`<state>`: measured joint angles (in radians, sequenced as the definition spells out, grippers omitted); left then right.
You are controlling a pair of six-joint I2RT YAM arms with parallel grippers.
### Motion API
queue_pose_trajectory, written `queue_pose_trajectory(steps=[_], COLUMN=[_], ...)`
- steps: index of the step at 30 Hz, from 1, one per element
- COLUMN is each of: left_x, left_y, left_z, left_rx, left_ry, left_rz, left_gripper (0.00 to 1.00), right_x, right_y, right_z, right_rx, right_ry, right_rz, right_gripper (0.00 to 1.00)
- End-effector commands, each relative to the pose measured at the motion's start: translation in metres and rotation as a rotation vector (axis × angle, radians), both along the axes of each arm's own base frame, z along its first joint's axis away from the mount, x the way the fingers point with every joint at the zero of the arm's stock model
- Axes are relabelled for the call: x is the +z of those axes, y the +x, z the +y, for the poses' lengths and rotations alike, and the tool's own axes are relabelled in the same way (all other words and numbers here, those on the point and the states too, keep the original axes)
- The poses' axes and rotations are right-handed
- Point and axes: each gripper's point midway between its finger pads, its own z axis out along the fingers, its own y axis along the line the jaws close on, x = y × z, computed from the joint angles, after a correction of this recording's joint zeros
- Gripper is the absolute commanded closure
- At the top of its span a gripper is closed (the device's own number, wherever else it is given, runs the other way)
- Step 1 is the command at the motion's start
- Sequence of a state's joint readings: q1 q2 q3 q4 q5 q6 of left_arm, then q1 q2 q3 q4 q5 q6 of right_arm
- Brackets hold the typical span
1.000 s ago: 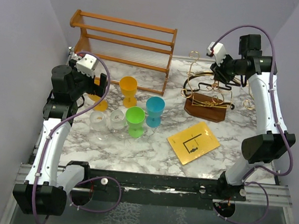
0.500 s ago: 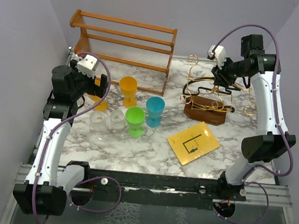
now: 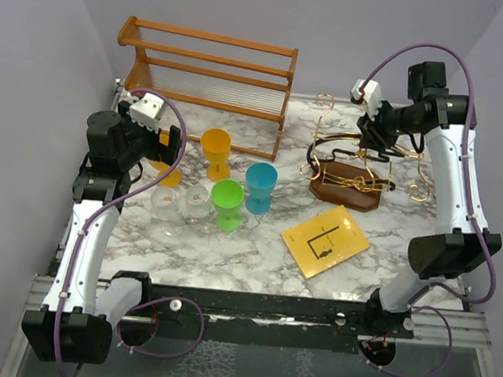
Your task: Place the wine glass upside down on the wine glass rack
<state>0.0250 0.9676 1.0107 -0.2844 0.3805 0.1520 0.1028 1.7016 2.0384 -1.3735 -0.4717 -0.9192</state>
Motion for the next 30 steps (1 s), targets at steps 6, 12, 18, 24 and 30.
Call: queue_pose_trajectory(steps=[6, 12, 18, 24, 30], left_x=[0.008, 0.010, 0.011, 0.007, 0.003], left_y=[-0.006, -0.009, -0.009, -0.008, -0.005], left_z=[-0.005, -0.006, -0.007, -0.007, -0.007], left_rx=[-0.037, -0.041, -0.050, -0.051, -0.054], left_ry=[-0.005, -0.008, -0.009, -0.003, 0.001], left_rz=[-0.042, -0.050, -0.053, -0.046, -0.038], left_gripper=[0.01, 0.01, 0.01, 0.01, 0.01], right_x=[0.029, 0.025, 0.011, 0.000, -0.021], right_y=[-0.046, -0.052, -0.031, -0.014, 0.003], right_z=[0.022, 0.022, 0.021, 0.027, 0.032], right_rx=[0.047, 0.046, 0.018, 0.064, 0.102], right_ry=[0.143, 0.150, 0.138, 0.139, 0.134], right_rz=[0.004, 0.020, 0.043, 0.068, 0.112], right_gripper=[0.99, 0.99, 0.99, 0.99, 0.98])
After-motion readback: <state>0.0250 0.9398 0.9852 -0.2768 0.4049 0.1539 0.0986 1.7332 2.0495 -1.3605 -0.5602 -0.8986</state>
